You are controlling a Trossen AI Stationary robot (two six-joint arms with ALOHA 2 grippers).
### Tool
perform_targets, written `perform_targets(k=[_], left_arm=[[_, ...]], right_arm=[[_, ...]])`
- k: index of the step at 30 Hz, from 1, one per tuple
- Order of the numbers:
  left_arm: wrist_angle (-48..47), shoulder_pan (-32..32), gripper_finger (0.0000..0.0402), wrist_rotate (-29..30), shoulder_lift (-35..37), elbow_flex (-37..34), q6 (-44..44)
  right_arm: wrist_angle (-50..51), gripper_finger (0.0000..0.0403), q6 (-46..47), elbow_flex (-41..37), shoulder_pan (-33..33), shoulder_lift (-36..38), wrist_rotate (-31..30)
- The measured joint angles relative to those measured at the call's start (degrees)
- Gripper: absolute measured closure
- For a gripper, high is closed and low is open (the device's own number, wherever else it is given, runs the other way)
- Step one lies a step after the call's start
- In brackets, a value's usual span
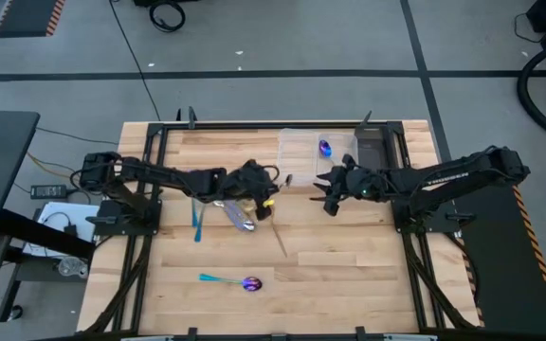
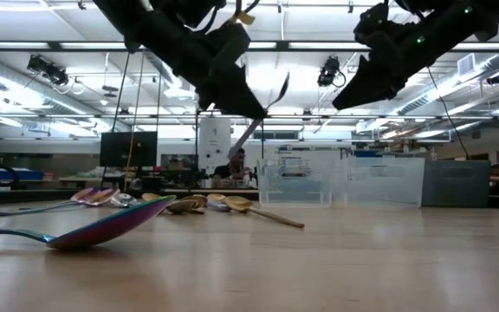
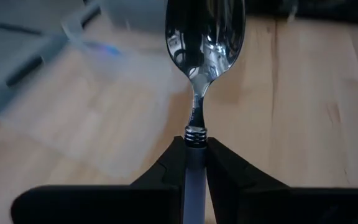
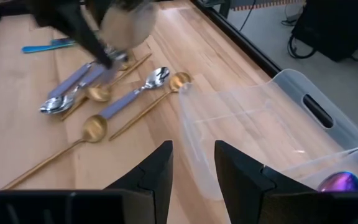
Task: Sort silverware by color (type)
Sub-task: Put the bottom left gray spoon into the left transparent bin
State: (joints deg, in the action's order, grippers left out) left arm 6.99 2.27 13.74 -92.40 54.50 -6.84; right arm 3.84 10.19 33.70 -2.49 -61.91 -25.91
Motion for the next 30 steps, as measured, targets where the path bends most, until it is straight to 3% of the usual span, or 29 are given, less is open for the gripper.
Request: perform_targets(k=[10, 22, 30], left_arm=[[9.71, 5.47, 0.0354, -0.02, 0.00, 0.03, 3.02], [7.24, 11.19, 0.0354, -0.20, -0.28, 5.75, 3.57], [-0.88, 14.12, 0.0354, -5.99, -6.62, 15.26, 1.49]], right_arm=[[0.68, 0.0275, 4.32, -0.03, -1.65, -1.70, -0.07], [5.43, 0.0275, 12.10, -0.05, -3.49, -1.72, -3.68], [6.87, 0.0275, 14.30, -0.05, -5.56, -1.72, -5.45]])
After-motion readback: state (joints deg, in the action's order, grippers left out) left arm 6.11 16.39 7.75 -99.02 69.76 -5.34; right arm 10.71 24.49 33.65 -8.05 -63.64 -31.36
